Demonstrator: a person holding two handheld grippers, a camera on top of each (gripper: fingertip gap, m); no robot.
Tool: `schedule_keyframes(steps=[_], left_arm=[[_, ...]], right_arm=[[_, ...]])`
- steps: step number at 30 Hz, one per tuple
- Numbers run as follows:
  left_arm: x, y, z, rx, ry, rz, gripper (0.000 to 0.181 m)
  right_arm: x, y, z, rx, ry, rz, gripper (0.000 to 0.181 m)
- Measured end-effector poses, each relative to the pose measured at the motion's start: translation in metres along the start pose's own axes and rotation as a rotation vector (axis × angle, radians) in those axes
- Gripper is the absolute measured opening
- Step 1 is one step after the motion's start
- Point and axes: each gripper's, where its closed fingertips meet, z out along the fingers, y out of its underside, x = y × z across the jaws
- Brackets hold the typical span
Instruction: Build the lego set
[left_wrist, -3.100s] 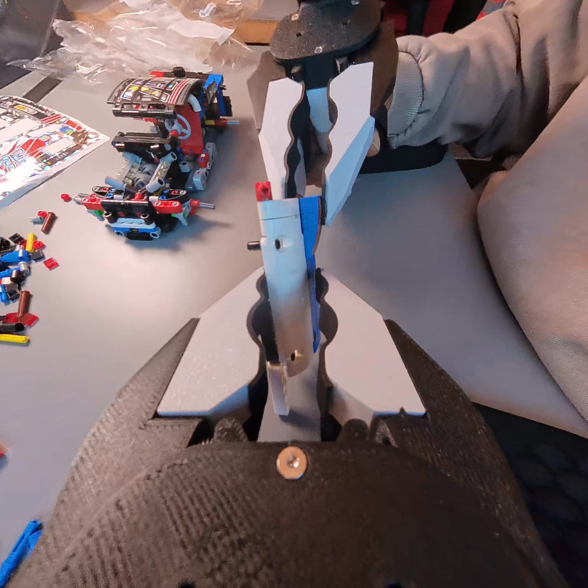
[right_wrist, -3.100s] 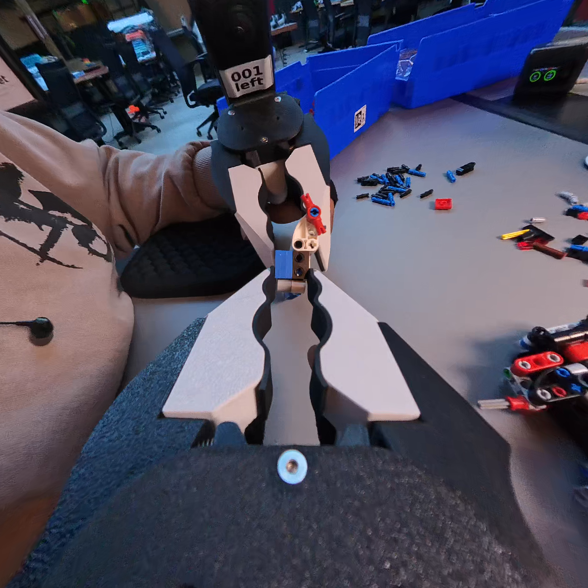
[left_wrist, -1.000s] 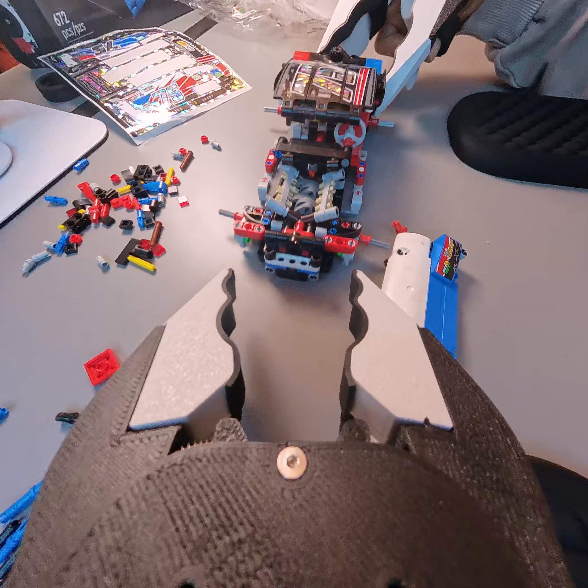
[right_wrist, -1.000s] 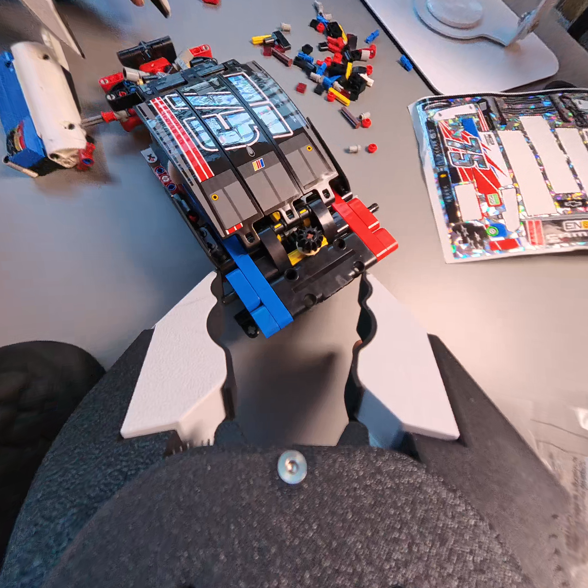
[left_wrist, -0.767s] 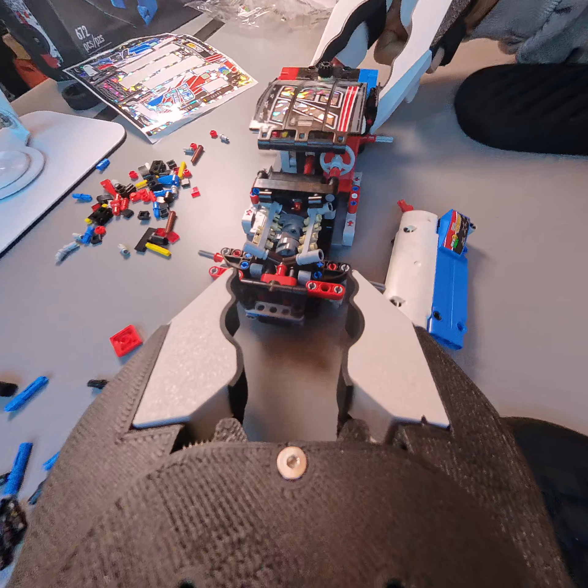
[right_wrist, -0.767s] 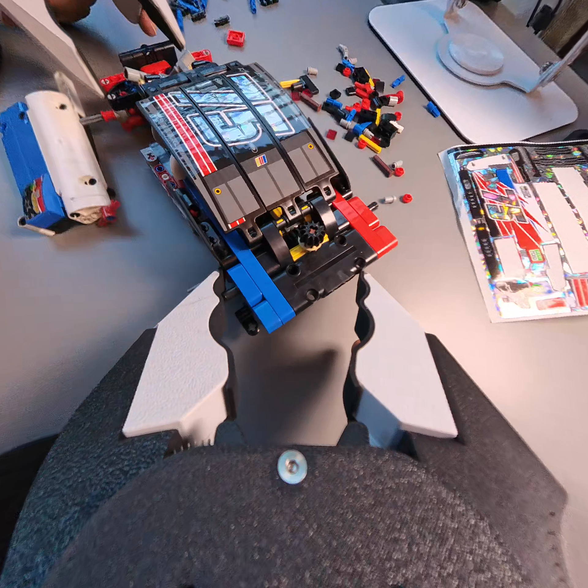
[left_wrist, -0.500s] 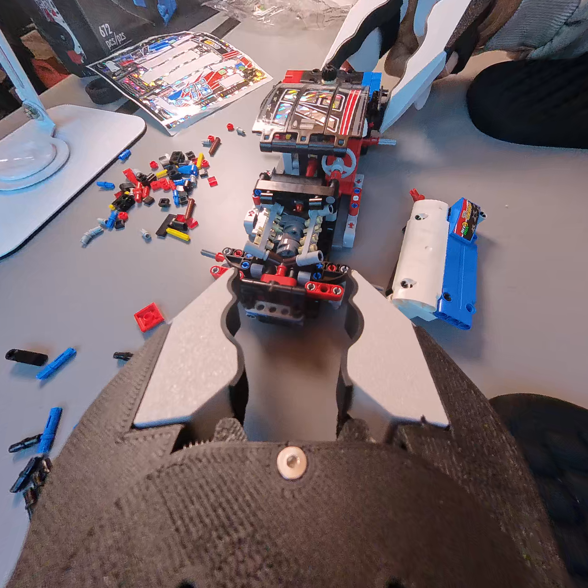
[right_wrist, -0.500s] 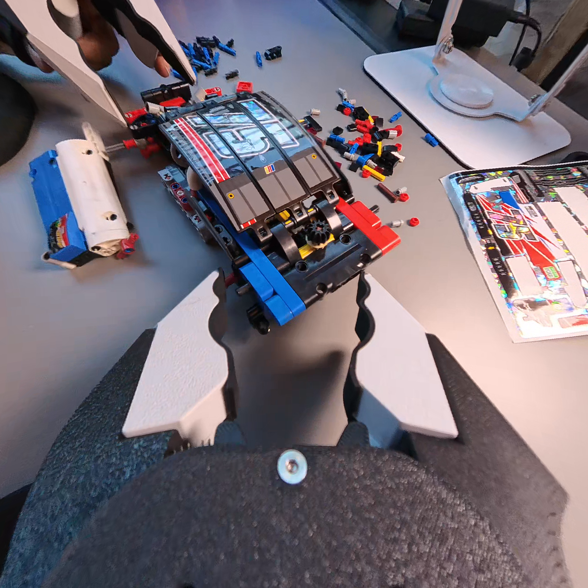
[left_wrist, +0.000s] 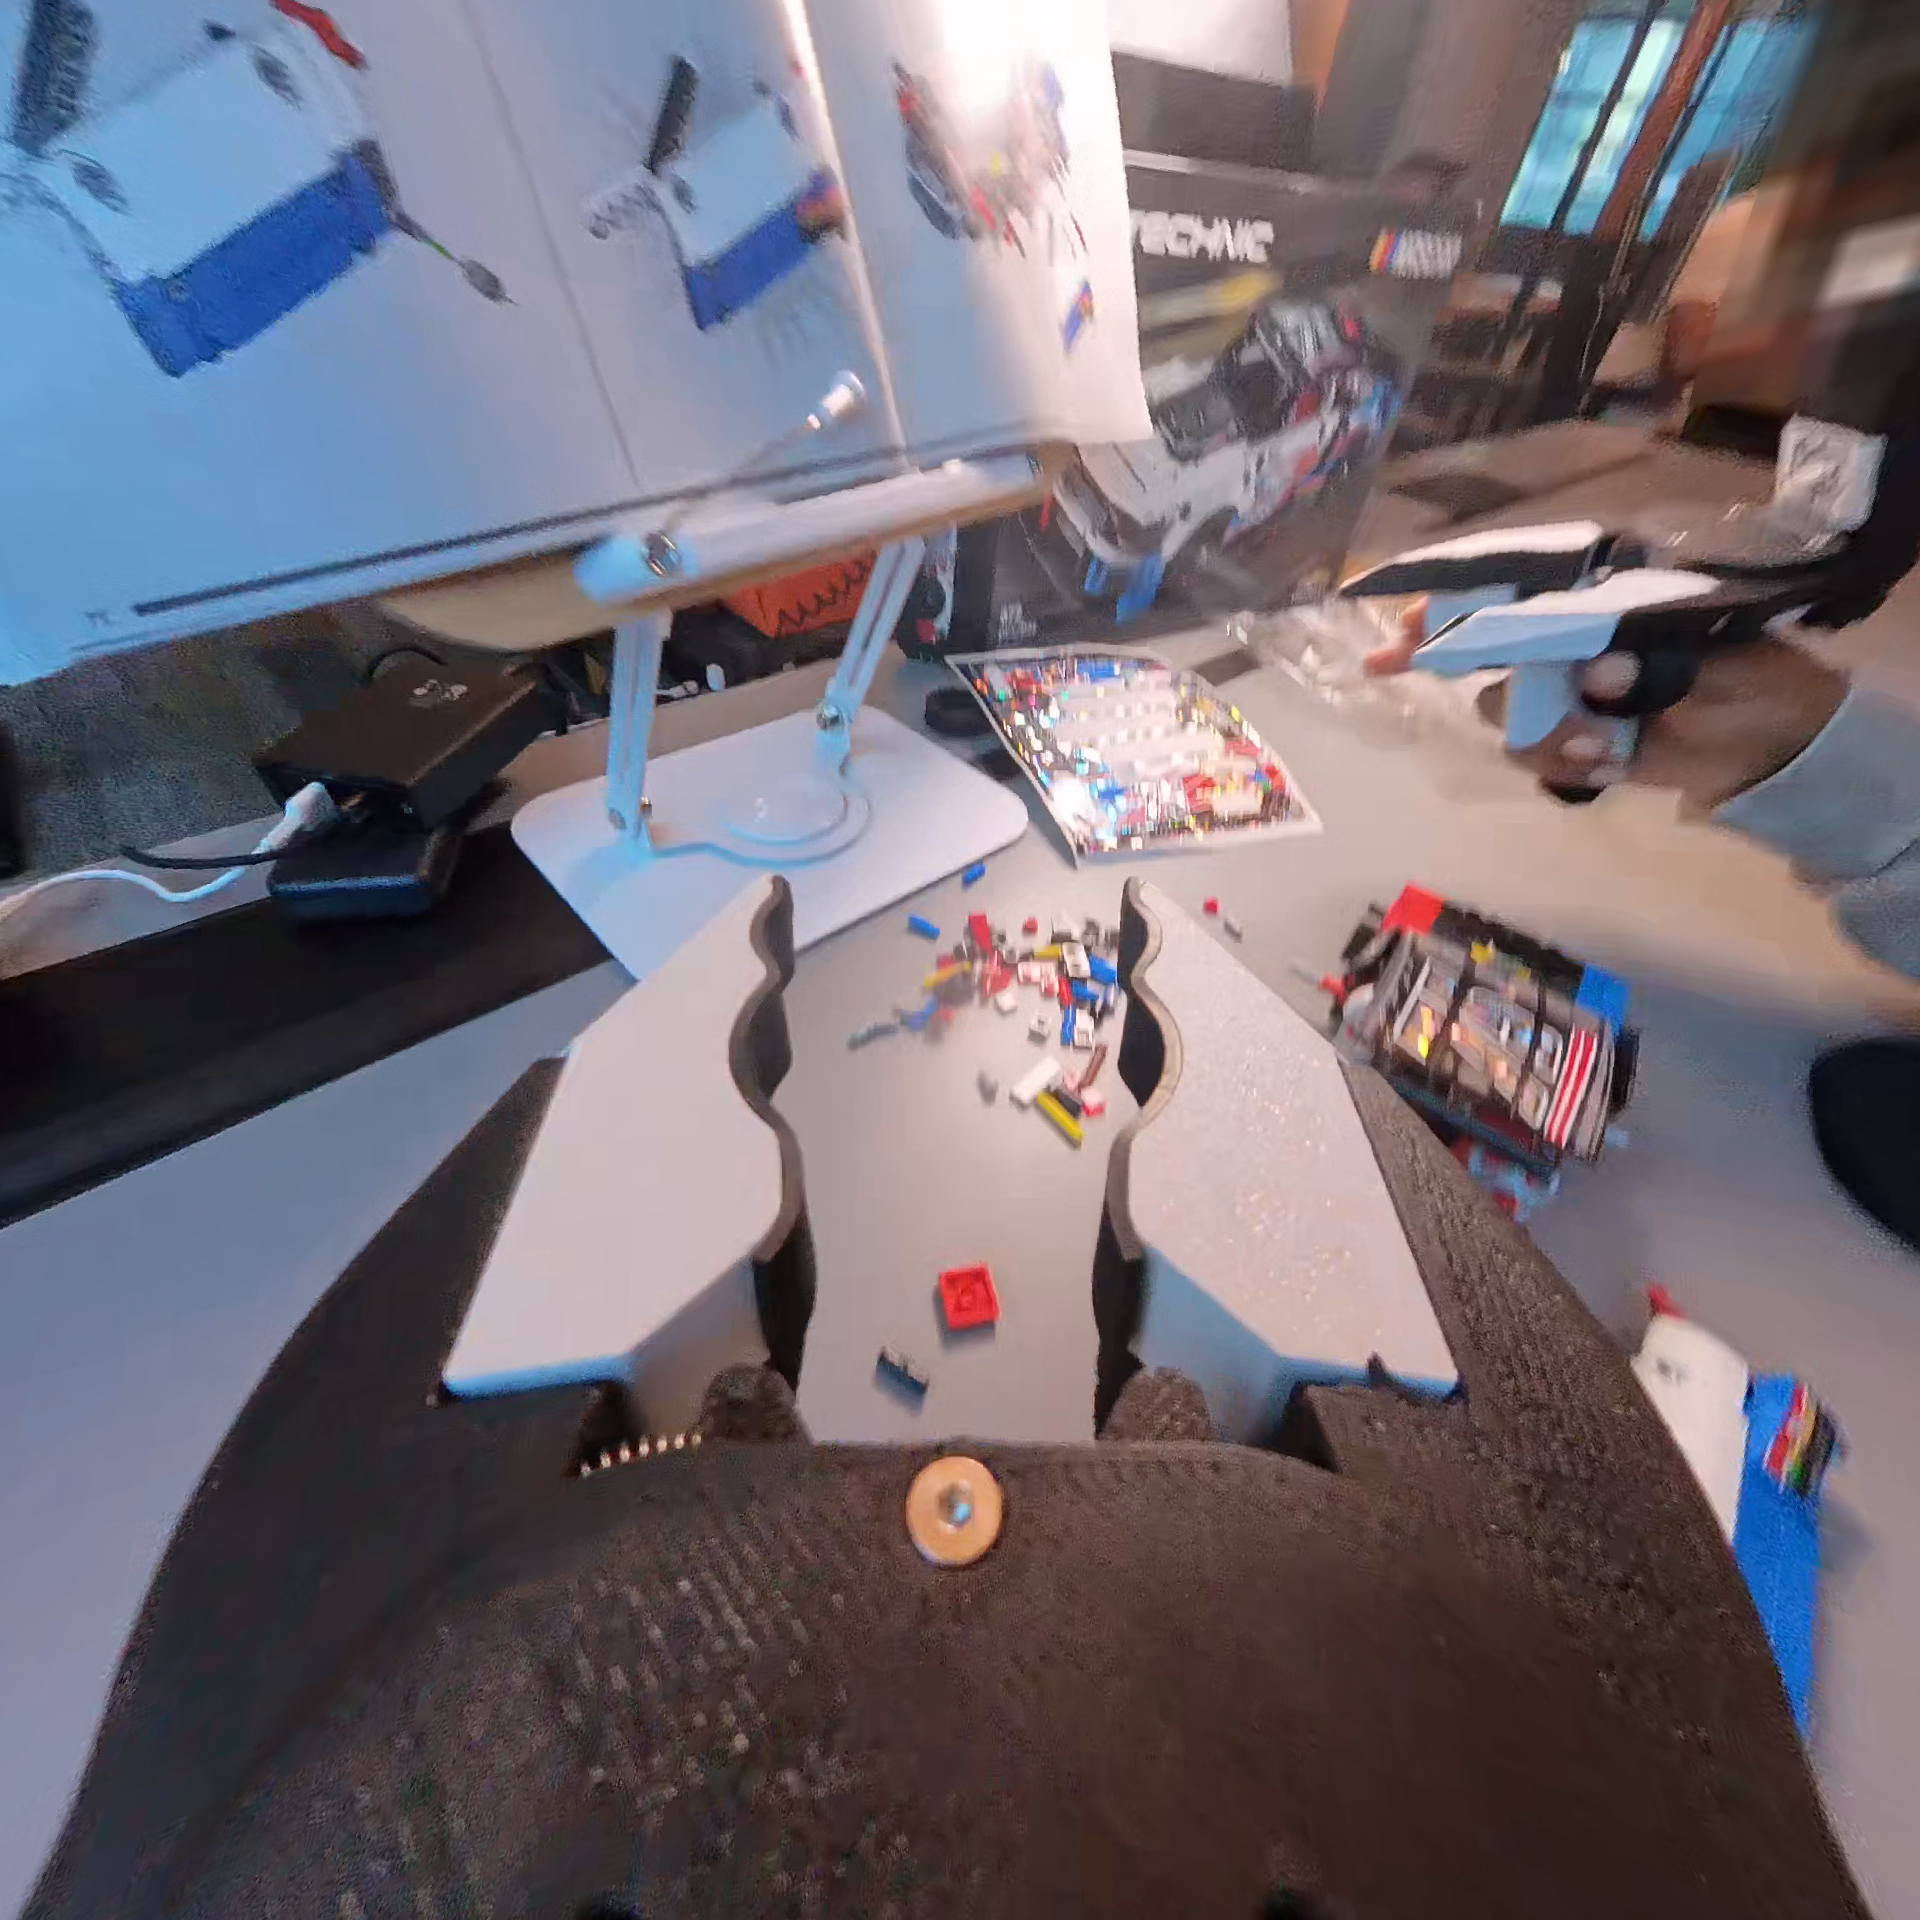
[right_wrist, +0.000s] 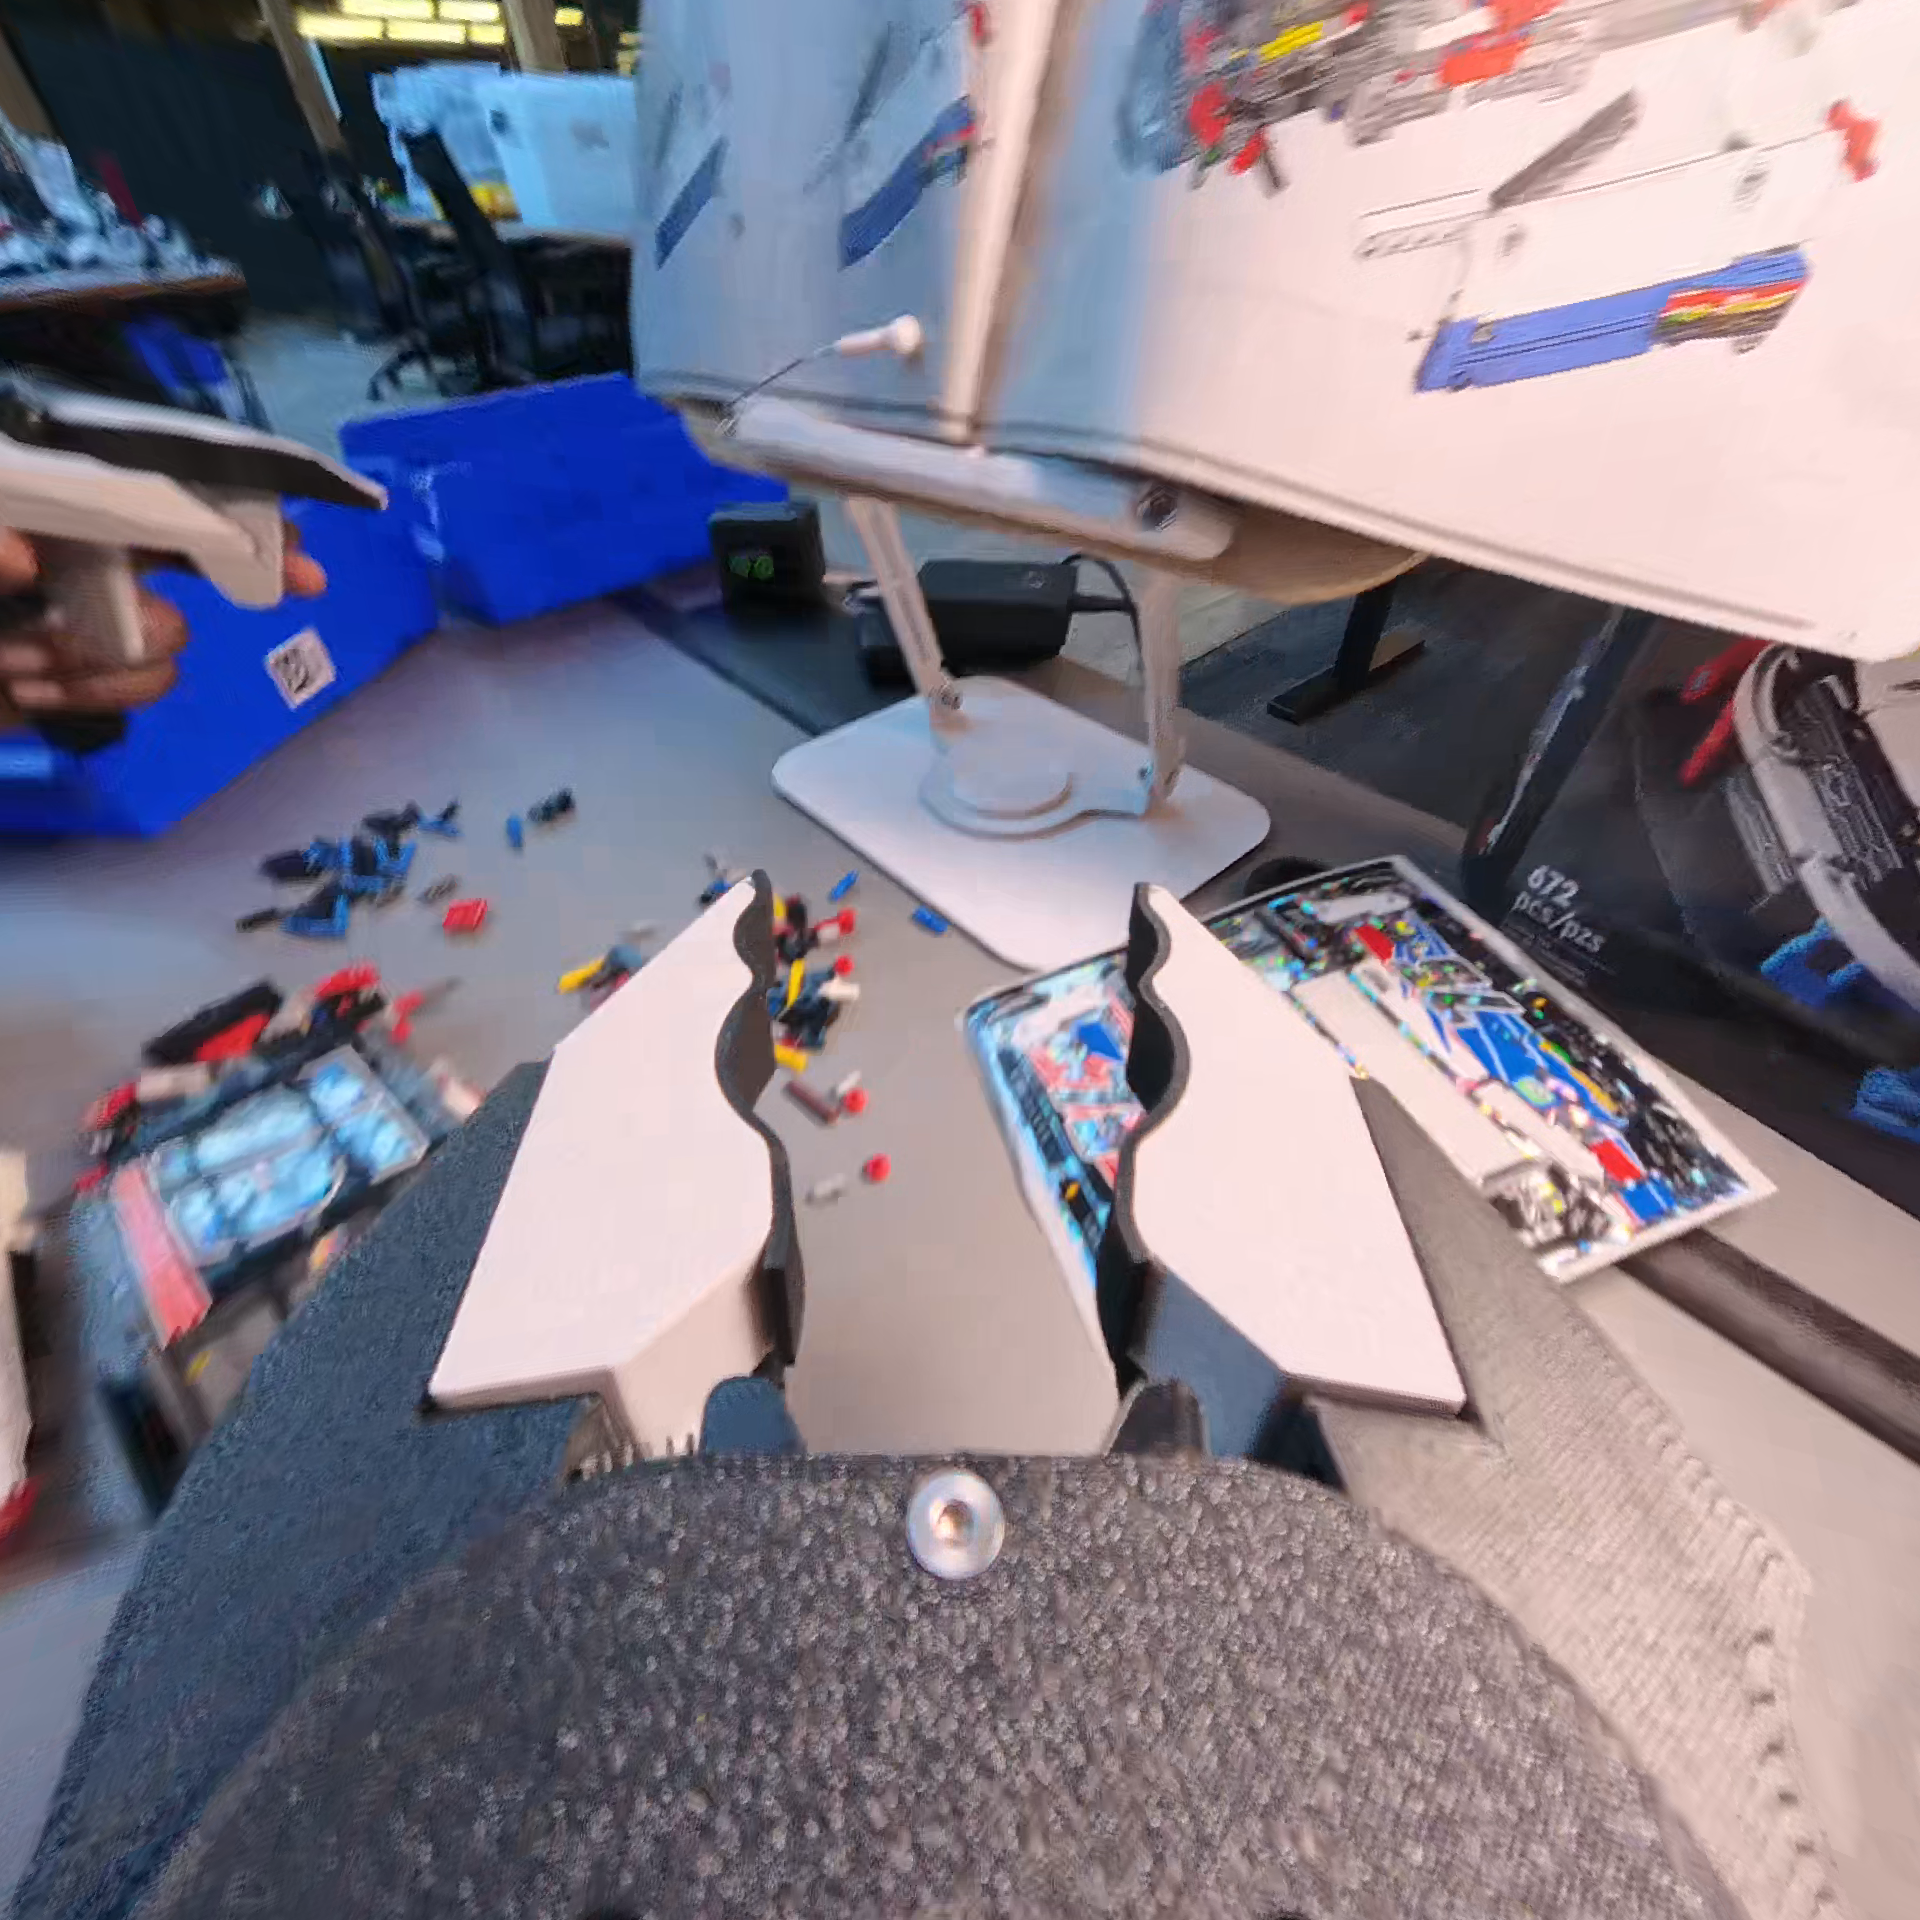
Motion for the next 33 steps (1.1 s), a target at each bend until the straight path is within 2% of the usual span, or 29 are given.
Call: schedule_keyframes(steps=[2, 3, 4, 7, 9, 10, 12, 16, 20, 26, 33], left_arm=[[-0.018, -0.028, 0.017, 0.083, -0.002, -0.080, 0.060], [-0.026, -0.037, 0.025, 0.115, -0.011, -0.101, 0.060], [-0.030, -0.043, 0.034, 0.139, -0.011, -0.115, 0.060], [-0.027, -0.047, 0.051, 0.165, 0.040, -0.152, 0.060], [-0.025, -0.038, 0.056, 0.154, 0.052, -0.133, 0.058], [-0.026, -0.031, 0.057, 0.136, 0.052, -0.120, 0.058], [-0.031, -0.017, 0.055, 0.100, 0.045, -0.105, 0.057], [-0.041, 0.001, 0.047, 0.077, 0.003, -0.068, 0.054], [-0.030, 0.009, 0.047, 0.090, 0.023, -0.123, 0.054], [0.003, 0.020, 0.038, 0.067, 0.037, -0.058, 0.053], [0.014, 0.040, 0.034, 0.039, 0.028, -0.019, 0.051]], right_arm=[[0.036, -0.021, 0.037, 0.046, -0.032, 0.234, 0.078], [0.050, -0.029, 0.057, 0.062, -0.071, 0.358, 0.086], [0.064, -0.037, 0.073, 0.106, -0.094, 0.451, 0.088], [0.104, -0.055, 0.101, 0.294, -0.061, 0.583, 0.081], [0.116, -0.064, 0.108, 0.402, -0.074, 0.628, 0.064], [0.116, -0.067, 0.109, 0.431, -0.108, 0.637, 0.043], [0.117, -0.064, 0.108, 0.444, -0.084, 0.658, 0.030], [0.092, -0.059, 0.090, 0.460, -0.051, 0.586, 0.025], [0.072, -0.056, 0.081, 0.460, -0.027, 0.559, 0.023], [0.077, -0.056, 0.084, 0.455, -0.050, 0.572, 0.021], [0.089, -0.056, 0.090, 0.460, -0.094, 0.590, 0.022]])
